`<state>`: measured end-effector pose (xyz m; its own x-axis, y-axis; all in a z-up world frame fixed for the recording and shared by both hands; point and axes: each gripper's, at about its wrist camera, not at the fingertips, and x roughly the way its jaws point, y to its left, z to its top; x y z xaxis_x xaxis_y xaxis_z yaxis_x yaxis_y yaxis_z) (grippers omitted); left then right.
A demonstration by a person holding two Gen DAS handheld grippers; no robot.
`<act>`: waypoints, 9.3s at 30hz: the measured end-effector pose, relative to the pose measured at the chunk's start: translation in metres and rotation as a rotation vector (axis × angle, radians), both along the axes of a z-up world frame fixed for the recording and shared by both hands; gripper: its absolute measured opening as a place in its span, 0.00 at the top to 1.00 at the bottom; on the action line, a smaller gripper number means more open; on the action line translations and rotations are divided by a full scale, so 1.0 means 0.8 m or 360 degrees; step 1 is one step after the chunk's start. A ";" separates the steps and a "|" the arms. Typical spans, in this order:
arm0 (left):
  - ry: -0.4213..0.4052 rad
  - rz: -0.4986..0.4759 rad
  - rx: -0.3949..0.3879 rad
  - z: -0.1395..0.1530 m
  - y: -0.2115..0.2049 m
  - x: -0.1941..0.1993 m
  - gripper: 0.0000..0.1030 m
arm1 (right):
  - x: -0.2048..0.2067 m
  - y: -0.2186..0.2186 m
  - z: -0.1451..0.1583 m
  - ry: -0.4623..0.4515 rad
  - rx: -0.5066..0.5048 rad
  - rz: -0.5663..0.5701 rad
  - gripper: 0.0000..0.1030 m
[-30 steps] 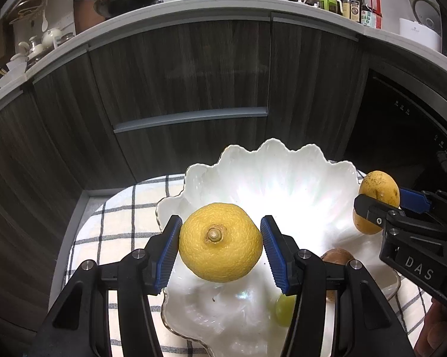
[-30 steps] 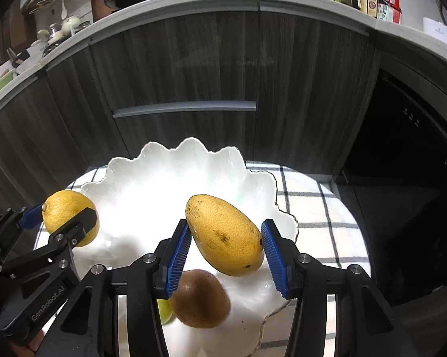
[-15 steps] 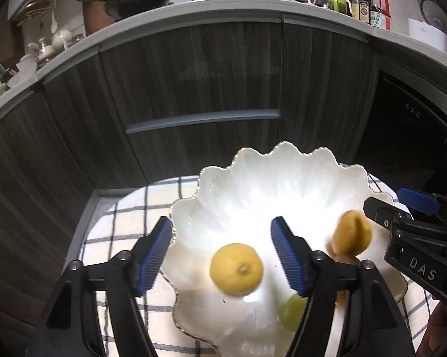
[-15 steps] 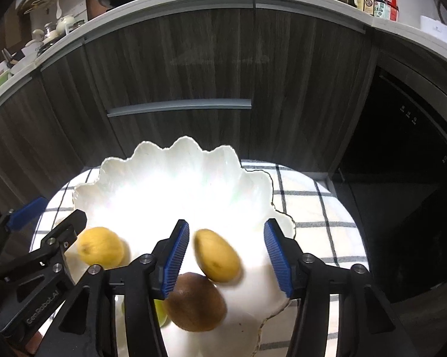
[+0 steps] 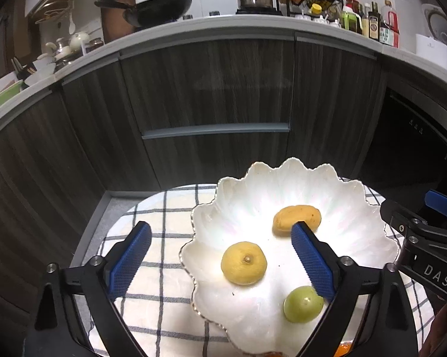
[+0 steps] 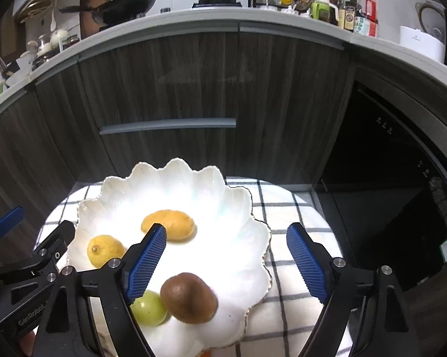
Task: Organize fruits
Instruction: 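Raise both open tools out of the bowl and back from it, then lower the left tool onto an orange mandarin, close it and lift, then close the right tool on the dark red plum while the left tool holds the mandarin, then carry the mandarin with the left tool into the bowl while the right tool carries the plum there, then open both tools over the bowl and withdraw them, then lower the left tool onto a small tan round fruit and close it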
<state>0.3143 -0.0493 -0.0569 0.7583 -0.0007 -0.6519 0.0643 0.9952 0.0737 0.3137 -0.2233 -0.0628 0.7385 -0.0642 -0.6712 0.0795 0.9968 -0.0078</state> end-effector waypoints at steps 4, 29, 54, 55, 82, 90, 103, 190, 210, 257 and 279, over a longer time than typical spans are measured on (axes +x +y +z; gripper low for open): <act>-0.0019 0.0016 -0.0013 0.011 0.003 -0.017 0.04 | -0.020 -0.001 0.010 -0.0025 0.0018 -0.0020 0.17; -0.0059 0.0009 -0.0005 0.024 0.010 -0.131 0.04 | -0.137 -0.004 0.021 -0.0076 0.0032 -0.0070 0.17; 0.0082 -0.0131 -0.0011 -0.069 -0.018 -0.161 0.04 | -0.174 -0.020 -0.066 0.0092 -0.0039 -0.0116 0.17; 0.0091 -0.0137 -0.0012 -0.074 -0.021 -0.160 0.04 | -0.174 -0.022 -0.070 0.0099 -0.0035 -0.0118 0.17; 0.0376 -0.0222 0.0029 -0.153 -0.066 -0.118 0.50 | -0.155 -0.041 -0.117 0.0214 0.0001 -0.0171 0.17; 0.0384 -0.0227 0.0044 -0.154 -0.064 -0.119 0.57 | -0.156 -0.038 -0.119 0.0218 -0.0003 -0.0165 0.17; 0.0287 -0.0106 0.0045 -0.108 -0.008 -0.159 0.57 | -0.162 -0.002 -0.102 0.0213 0.0037 -0.0029 0.17; 0.0118 -0.0137 -0.0054 -0.045 -0.009 -0.022 0.57 | -0.022 0.015 -0.038 0.0109 0.0020 0.0128 0.70; 0.0182 -0.0096 -0.0013 -0.066 -0.006 -0.015 0.26 | -0.013 0.015 -0.057 0.0124 -0.0024 0.0088 0.33; 0.0152 -0.0043 0.0057 -0.065 0.013 -0.199 0.11 | -0.199 0.007 -0.065 0.0150 0.0016 -0.0032 0.16; 0.0377 -0.0122 -0.0012 -0.133 -0.008 -0.210 0.45 | -0.203 -0.004 -0.097 0.0245 0.0032 -0.0052 0.16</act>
